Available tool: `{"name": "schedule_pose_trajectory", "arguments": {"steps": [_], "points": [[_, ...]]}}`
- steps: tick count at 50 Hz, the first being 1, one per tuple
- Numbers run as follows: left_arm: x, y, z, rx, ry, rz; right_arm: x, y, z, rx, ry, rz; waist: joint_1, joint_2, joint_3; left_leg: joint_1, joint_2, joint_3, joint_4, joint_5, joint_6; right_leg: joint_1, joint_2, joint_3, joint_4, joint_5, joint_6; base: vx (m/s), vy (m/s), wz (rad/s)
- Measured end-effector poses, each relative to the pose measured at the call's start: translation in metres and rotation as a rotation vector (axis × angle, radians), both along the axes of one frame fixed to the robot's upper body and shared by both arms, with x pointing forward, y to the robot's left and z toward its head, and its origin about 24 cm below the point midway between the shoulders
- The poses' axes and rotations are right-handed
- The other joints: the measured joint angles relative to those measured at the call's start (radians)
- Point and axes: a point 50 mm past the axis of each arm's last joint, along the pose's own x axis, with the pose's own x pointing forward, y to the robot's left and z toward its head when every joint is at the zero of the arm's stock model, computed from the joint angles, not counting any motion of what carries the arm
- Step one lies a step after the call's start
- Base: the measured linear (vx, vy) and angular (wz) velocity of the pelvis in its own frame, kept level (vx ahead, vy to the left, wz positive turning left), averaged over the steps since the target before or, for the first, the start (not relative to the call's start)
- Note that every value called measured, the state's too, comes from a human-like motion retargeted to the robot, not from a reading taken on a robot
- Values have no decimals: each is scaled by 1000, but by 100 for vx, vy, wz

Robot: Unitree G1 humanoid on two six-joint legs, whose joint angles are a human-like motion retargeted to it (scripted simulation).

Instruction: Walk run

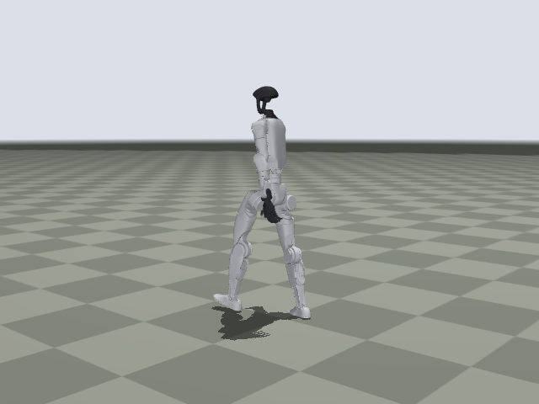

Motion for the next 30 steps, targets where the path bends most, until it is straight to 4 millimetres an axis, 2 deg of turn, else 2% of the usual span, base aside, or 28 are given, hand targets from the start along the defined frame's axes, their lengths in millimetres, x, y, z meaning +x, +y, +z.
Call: {"name": "schedule_pose_trajectory", "arguments": {"steps": [3, 5, 8, 10, 12, 13, 15, 17, 20, 25, 28, 30], "points": [[8, 0, -1, -1, -18, -13, -8, 1, -2, 10, 21, -4, 13, 1, -13, -3, -1, 6, 58, 56, 31, 29, -7, 12, 22, 17, 59, 65, 11, -29], [11, 0, -1, -7, -29, -20, -21, -1, -5, 14, 60, -16, 39, -1, -24, 12, 9, 31, 94, 96, 51, 48, -23, 32, 48, 51, 110, 92, 17, -68], [21, -1, -2, 1, -65, -4, -49, 1, -11, 27, 137, -37, 62, -19, -38, 24, -3, -18, 164, 48, 108, 48, -72, 42, 147, 185, 188, 85, 8, -71], [25, -1, -3, 10, -88, 12, -64, 2, -14, 26, 175, -62, 51, 3, -55, 71, 16, -31, 163, 2, 129, 30, -72, 15, 246, 307, 189, 86, 16, -24], [31, 1, -3, 8, -107, 33, -79, 2, -15, 14, 220, -85, 21, 54, -73, 144, 57, -36, 136, -32, 145, -38, -50, 32, 450, 447, 191, 68, 14, -38], [34, 2, -2, 5, -114, 39, -84, 1, -16, 7, 232, -89, 4, 71, -79, 167, 72, -39, 133, -50, 145, -83, -53, 25, 556, 484, 181, 62, 14, -63], [47, 7, -1, 10, -138, 42, -86, 1, -16, 0, 240, -89, -16, 82, -86, 193, 93, -12, 138, -88, 146, -185, -102, 1, 745, 424, 150, 59, 14, -86], [70, 17, 2, 25, -194, 2, -88, 2, -16, 11, 251, -105, -45, 75, -80, 239, 82, 21, 114, -111, 155, -321, -158, -3, 891, 327, 120, 48, 10, -55], [101, 25, 7, 47, -288, -64, -99, 4, -17, 40, 281, -158, -86, 67, -74, 302, 49, 21, 65, -122, 171, -449, -185, -41, 921, 257, 94, 61, 10, 18], [156, 33, 22, 37, -509, -95, -126, 5, -17, 55, 342, -248, -168, 40, -71, 421, -15, -19, -25, -147, 171, -596, -120, -28, 527, 175, 19, 61, 1, 57], [178, 36, 31, 27, -597, -86, -135, 7, -17, 66, 371, -286, -203, 18, -61, 491, -51, -47, -56, -175, 170, -627, -86, 47, 247, 193, -23, 52, -8, 59], [189, 36, 36, 16, -635, -88, -141, 8, -17, 82, 389, -320, -219, 17, -64, 532, -50, -70, -67, -197, 160, -655, -44, 137, 133, 148, -49, 88, -15, 53]]}}
